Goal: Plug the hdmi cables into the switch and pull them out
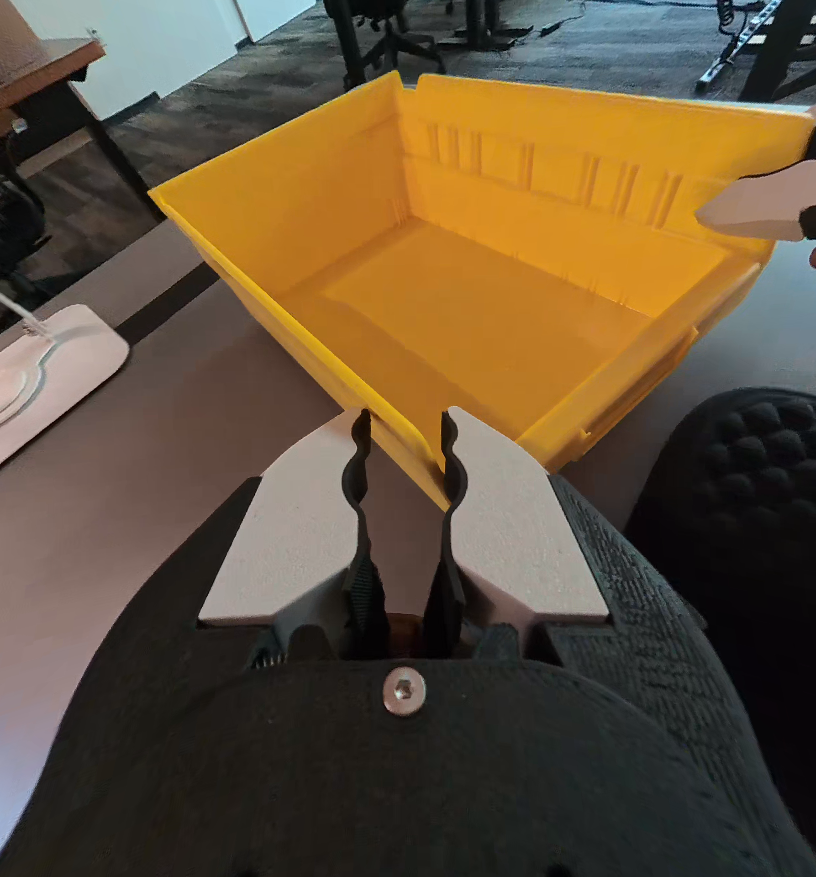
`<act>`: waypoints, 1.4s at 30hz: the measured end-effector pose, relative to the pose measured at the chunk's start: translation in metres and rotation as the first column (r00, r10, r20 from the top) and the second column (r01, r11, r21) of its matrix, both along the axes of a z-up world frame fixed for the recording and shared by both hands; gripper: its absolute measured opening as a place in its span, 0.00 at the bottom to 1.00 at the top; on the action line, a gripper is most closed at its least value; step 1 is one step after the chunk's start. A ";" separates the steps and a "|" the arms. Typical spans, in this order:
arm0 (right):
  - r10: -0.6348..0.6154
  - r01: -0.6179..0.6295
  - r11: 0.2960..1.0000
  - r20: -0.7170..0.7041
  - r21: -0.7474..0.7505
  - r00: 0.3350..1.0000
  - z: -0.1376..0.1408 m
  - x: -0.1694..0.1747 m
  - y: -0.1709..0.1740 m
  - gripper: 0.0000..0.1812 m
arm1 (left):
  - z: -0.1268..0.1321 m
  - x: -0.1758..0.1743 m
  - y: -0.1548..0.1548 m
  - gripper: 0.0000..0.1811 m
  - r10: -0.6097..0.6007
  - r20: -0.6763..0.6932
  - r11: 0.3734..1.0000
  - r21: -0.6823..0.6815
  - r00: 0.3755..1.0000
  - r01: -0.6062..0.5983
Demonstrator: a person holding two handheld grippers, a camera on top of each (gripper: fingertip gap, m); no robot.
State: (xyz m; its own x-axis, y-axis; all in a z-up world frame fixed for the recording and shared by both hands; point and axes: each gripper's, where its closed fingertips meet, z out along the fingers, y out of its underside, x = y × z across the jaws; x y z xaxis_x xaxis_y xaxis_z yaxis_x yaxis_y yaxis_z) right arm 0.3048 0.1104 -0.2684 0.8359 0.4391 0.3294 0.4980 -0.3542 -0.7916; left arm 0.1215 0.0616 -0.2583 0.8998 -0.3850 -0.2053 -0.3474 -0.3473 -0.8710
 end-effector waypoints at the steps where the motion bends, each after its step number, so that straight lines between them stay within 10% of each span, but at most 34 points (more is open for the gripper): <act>1: -0.009 0.009 1.000 0.006 0.004 1.000 -0.001 0.005 0.001 0.08 | -0.002 0.005 0.002 0.16 -0.004 0.004 1.000 -0.004 1.000 0.004; 8: -0.012 0.010 1.000 -0.073 -0.022 0.997 -0.006 0.015 -0.001 0.08 | 0.003 0.015 -0.011 0.32 -0.079 0.039 0.997 0.018 0.996 0.078; 14: -0.094 0.100 0.991 -0.067 0.092 0.993 0.028 0.016 -0.002 0.35 | 0.053 -0.071 -0.057 0.45 0.117 -0.058 0.976 0.189 0.991 -0.104; 19: 0.212 -0.178 0.969 -0.206 0.169 0.955 0.053 -0.073 -0.026 0.45 | 0.053 -0.182 -0.130 0.46 0.417 -0.004 0.892 0.193 0.909 -0.409; 23: 0.484 -0.488 0.868 -0.375 0.092 0.791 0.037 -0.159 -0.064 0.57 | 0.035 -0.251 -0.192 0.46 0.591 -0.002 0.798 0.151 0.807 -0.584; 29: 0.391 -0.395 0.918 -0.242 0.035 0.888 0.001 -0.185 -0.056 0.57 | 0.018 -0.352 -0.234 0.45 0.799 -0.052 0.599 0.162 0.599 -0.784; 33: 0.354 -0.357 0.934 -0.197 0.020 0.914 -0.007 -0.187 -0.050 0.53 | 0.001 -0.373 -0.229 0.20 0.816 -0.054 0.576 0.148 0.575 -0.804; 42: 0.309 -0.305 0.951 -0.097 0.051 0.946 -0.014 -0.182 -0.042 0.35 | 0.002 -0.348 -0.209 0.17 0.775 -0.137 0.631 0.190 0.616 -0.752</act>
State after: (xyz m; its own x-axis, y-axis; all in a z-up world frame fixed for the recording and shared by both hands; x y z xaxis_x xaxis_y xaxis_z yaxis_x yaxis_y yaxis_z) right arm 0.1228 0.0684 -0.2828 0.6924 0.6696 0.2687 0.4935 -0.1679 -0.8534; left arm -0.2267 -0.1476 -0.2563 0.7960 0.4576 -0.3963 -0.1569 -0.4763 -0.8652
